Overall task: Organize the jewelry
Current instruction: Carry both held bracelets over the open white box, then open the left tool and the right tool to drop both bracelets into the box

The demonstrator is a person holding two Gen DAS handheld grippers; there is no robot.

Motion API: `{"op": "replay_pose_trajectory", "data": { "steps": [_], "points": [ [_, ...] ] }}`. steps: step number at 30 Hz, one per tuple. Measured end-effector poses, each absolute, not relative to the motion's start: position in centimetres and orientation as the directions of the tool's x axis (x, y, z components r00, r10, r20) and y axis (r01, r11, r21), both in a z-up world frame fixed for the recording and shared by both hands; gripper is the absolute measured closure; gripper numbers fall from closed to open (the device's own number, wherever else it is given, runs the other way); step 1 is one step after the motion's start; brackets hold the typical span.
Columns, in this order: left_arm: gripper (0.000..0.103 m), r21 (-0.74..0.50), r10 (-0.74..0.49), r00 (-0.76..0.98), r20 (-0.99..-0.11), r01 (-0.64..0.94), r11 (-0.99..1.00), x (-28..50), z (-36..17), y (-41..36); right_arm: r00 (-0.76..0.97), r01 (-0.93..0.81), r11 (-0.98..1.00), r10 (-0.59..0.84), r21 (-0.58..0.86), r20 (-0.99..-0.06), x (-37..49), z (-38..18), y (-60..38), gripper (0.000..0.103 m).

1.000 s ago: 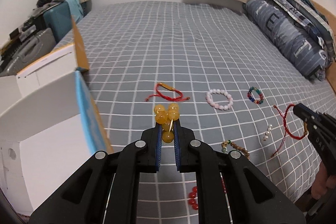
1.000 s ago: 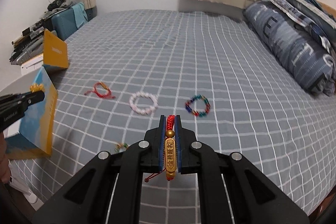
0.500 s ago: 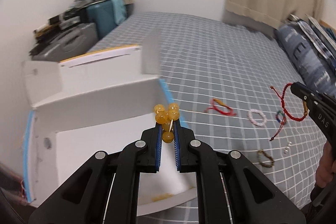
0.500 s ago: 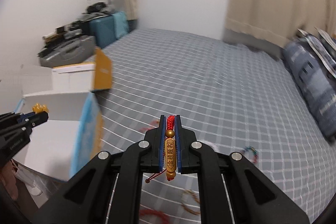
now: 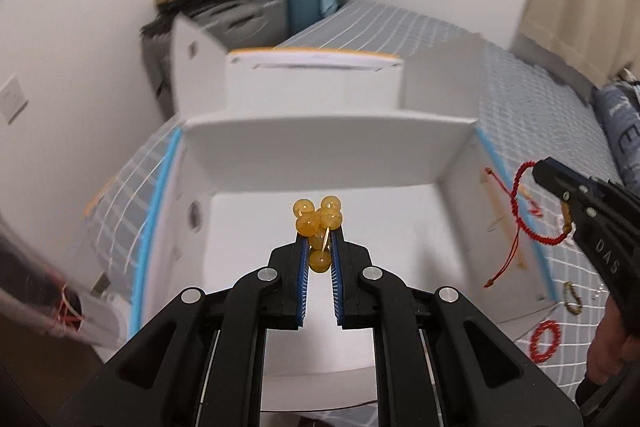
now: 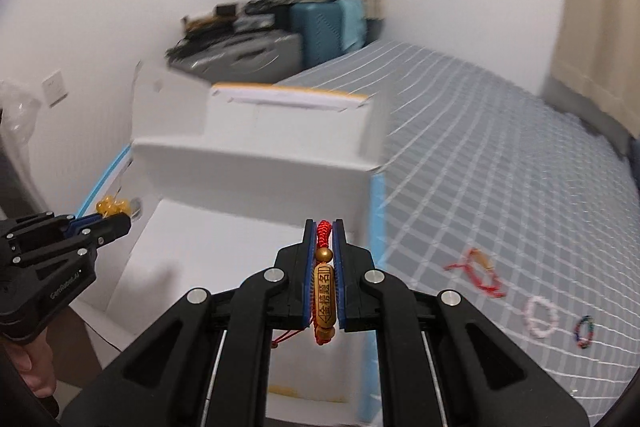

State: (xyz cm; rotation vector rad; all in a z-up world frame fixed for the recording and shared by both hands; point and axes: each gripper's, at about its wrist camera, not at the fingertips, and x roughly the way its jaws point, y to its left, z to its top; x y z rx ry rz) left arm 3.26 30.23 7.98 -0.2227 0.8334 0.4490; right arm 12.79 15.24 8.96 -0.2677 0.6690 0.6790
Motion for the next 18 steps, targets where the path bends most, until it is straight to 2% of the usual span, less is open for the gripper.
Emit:
{"op": "replay_pose_trajectory", "data": {
  "steps": [4,12,18],
  "points": [
    [0.094,-0.023,0.283,0.515,-0.809,-0.51,0.86,2.6,5.8,32.4,0.512,-0.685,0.729,0.488,0.007,-0.707,12.3,6.3,18.0,0.095],
    [0.094,-0.035,0.226,0.43,-0.874,-0.52,0.853,3.0,2.4,33.8,0.378,-0.661,0.749,0.386,0.046,-0.841,13.2,1.7,20.7,0.095],
    [0.094,-0.02,0.222,0.392,-0.893,-0.527,0.85,2.9,1.2,33.9,0.338,-0.649,0.758,0.359,0.06,-0.87,13.6,0.4,20.9,0.095]
  ]
}}
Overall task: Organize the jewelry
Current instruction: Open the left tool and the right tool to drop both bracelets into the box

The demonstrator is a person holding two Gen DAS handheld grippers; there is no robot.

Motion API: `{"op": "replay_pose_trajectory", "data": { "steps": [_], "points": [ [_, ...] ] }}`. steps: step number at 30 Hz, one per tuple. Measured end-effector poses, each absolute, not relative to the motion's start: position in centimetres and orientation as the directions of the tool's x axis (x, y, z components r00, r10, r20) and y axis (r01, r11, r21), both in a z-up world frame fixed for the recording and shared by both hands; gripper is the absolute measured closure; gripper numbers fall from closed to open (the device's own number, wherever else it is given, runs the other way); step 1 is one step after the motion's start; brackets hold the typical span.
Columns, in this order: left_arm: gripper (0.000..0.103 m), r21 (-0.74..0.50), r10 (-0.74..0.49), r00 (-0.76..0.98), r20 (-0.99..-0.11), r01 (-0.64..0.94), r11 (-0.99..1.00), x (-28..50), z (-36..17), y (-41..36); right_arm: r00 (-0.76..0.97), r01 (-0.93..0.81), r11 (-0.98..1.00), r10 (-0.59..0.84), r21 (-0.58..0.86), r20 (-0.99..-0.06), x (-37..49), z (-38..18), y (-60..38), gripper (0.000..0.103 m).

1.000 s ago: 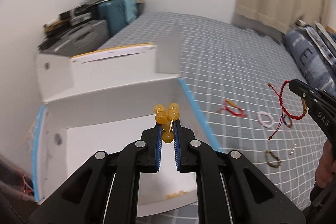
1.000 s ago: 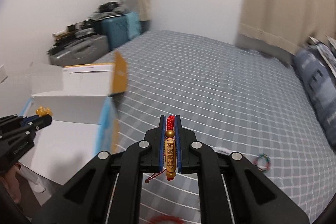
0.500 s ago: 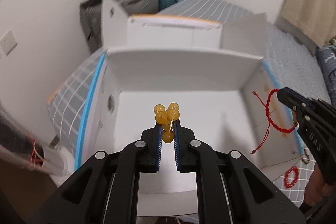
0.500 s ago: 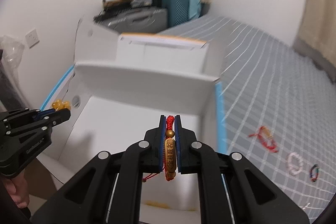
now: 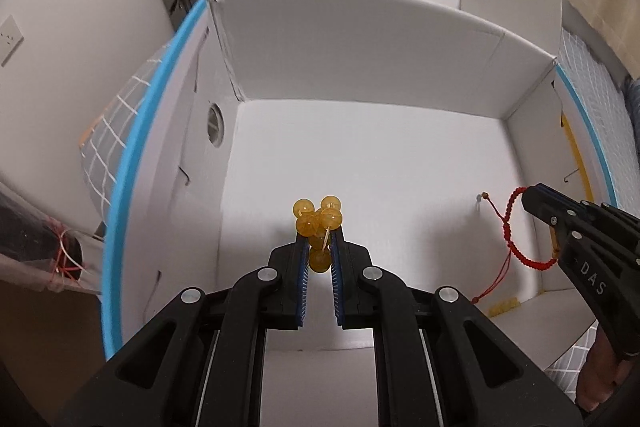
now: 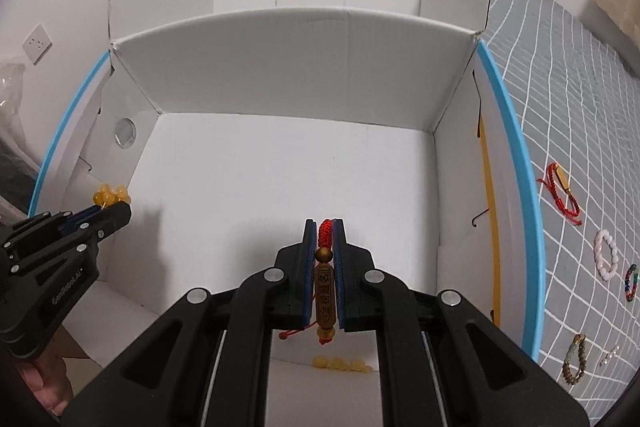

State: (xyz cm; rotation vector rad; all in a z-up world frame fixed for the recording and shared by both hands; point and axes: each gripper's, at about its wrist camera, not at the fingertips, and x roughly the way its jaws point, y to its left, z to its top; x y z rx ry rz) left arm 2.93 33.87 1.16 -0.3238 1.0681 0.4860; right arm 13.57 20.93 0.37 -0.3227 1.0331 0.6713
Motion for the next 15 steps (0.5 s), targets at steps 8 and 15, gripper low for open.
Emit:
{"op": "replay_pose_trajectory", "data": {
  "steps": [8,15],
  "points": [
    [0.085,-0.007,0.226,0.383,-0.896,-0.52,0.854,2.5,0.7,33.5,0.33,-0.659,0.75,0.35,0.051,-0.877,13.5,-0.1,21.2,0.076],
    [0.035,0.004,0.267,0.42,-0.867,-0.53,0.848,2.0,2.4,33.2,0.401,-0.657,0.754,0.376,0.024,-0.836,12.7,2.2,20.4,0.029]
  ]
}}
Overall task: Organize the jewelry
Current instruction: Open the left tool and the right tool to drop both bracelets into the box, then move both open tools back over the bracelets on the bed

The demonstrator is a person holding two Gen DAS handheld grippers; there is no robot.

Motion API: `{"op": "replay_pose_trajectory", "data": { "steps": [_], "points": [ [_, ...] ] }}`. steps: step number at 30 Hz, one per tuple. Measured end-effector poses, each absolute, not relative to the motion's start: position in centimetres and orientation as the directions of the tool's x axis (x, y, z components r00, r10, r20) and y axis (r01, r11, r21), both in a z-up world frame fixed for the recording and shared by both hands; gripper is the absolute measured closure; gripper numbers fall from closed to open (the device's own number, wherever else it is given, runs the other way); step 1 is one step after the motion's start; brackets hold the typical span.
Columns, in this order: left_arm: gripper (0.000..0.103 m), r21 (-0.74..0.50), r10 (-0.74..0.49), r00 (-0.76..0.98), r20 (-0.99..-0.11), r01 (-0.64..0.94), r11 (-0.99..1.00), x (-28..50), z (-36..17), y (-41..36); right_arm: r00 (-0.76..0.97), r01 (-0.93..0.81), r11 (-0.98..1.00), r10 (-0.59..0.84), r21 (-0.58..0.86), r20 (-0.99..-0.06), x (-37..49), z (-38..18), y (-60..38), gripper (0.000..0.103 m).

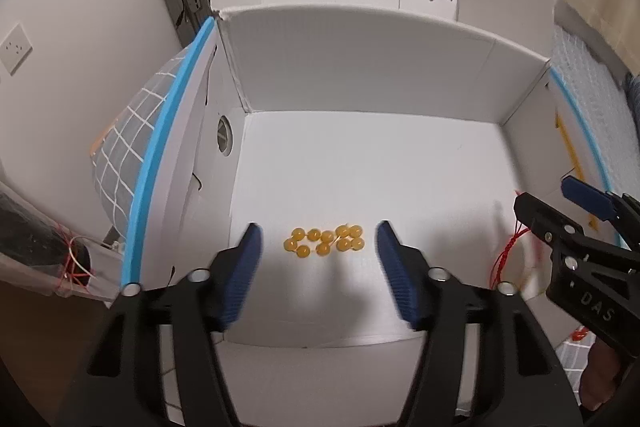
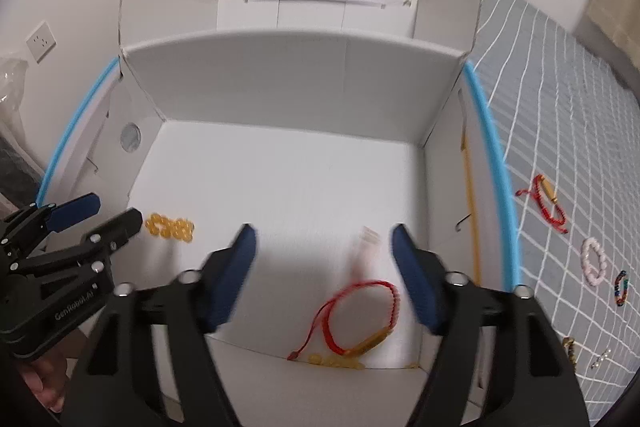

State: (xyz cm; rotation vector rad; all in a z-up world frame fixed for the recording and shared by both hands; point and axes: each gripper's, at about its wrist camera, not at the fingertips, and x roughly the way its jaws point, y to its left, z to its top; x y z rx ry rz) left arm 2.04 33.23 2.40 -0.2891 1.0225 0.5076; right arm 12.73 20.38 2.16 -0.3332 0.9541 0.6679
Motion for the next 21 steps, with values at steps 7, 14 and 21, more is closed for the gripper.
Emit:
{"op": "replay_pose_trajectory", "data": {
  "steps": [7,14,21],
  "points": [
    [0.011,0.01,0.316,0.477,-0.82,-0.54,0.842,1.8,4.8,32.5,0.487,-0.646,0.763,0.41,-0.003,-0.771,12.0,5.4,18.7,0.007],
    [0.007,0.018,0.327,0.525,-0.786,-0.509,0.86,2.9,6.6,30.5,0.575,-0.599,0.8,0.396,-0.039,-0.716,12.4,8.3,14.9,0.007],
    [0.006,0.015,0.289,0.587,-0.756,-0.426,0.904,6.2,8.0,26.4,0.644,-0.508,0.86,0.342,-0.049,-0.684,13.9,10.0,9.0,0.007]
  ]
}}
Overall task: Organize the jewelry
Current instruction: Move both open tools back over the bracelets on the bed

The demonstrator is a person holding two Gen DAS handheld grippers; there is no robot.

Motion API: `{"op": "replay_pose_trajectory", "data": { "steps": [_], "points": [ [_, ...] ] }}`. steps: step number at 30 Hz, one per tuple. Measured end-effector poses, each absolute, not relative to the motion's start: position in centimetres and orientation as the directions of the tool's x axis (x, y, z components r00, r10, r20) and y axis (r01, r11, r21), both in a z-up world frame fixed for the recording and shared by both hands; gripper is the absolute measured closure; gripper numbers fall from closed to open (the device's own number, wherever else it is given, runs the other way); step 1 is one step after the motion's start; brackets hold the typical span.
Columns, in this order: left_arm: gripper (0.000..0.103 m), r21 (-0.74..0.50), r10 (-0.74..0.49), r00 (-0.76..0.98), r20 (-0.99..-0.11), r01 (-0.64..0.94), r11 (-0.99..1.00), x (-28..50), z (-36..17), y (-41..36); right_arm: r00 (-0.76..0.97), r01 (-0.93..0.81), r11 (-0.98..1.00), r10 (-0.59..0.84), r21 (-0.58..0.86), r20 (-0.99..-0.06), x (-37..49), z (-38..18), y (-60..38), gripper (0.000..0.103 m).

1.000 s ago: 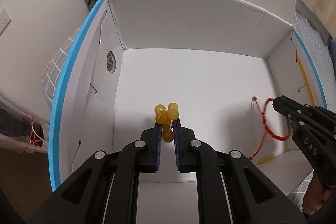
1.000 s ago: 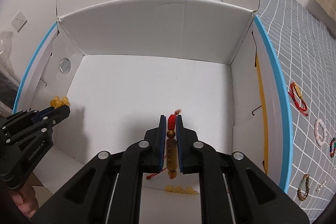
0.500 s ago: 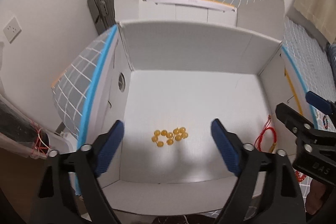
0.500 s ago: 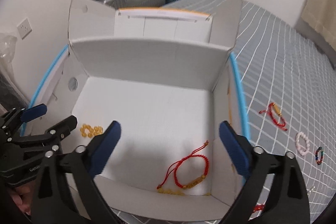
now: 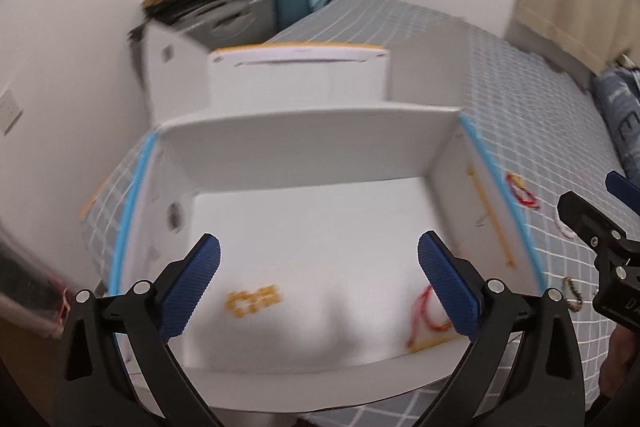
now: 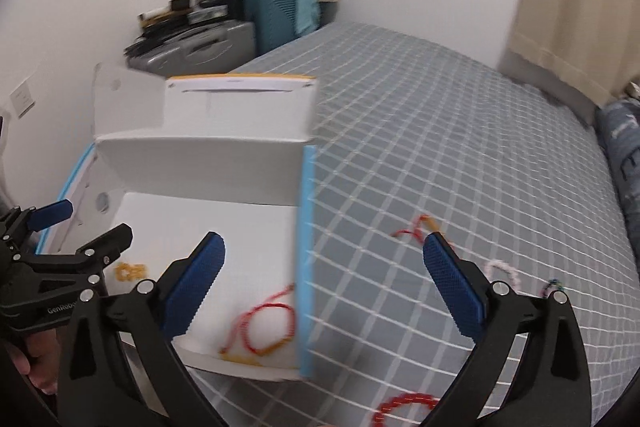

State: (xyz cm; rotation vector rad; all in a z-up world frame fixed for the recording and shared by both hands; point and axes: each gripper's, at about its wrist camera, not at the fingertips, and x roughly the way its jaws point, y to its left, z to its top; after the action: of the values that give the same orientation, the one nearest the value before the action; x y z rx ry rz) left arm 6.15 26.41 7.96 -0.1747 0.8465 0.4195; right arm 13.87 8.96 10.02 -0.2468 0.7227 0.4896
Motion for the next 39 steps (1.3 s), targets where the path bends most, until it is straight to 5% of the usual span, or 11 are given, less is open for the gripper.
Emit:
{"op": "replay_pose_trajectory", "data": {
  "steps": [23,39],
  "points": [
    [0.006,-0.036,0.048,0.647,-0.761,-0.116,0.993,19.4,6.6,8.3,0.696,-0.16,0.986,0.084,-0.04,-0.713,18.2,7.1,-13.6,0.007],
    [0.006,-0.043,0.044,0.56,-0.827,-0.142,0.989,29.7,-3.0,3.5,0.626,-0.23,0.973,0.152,0.005,-0.765,16.5,-1.7,-14.3,0.008]
  ]
}}
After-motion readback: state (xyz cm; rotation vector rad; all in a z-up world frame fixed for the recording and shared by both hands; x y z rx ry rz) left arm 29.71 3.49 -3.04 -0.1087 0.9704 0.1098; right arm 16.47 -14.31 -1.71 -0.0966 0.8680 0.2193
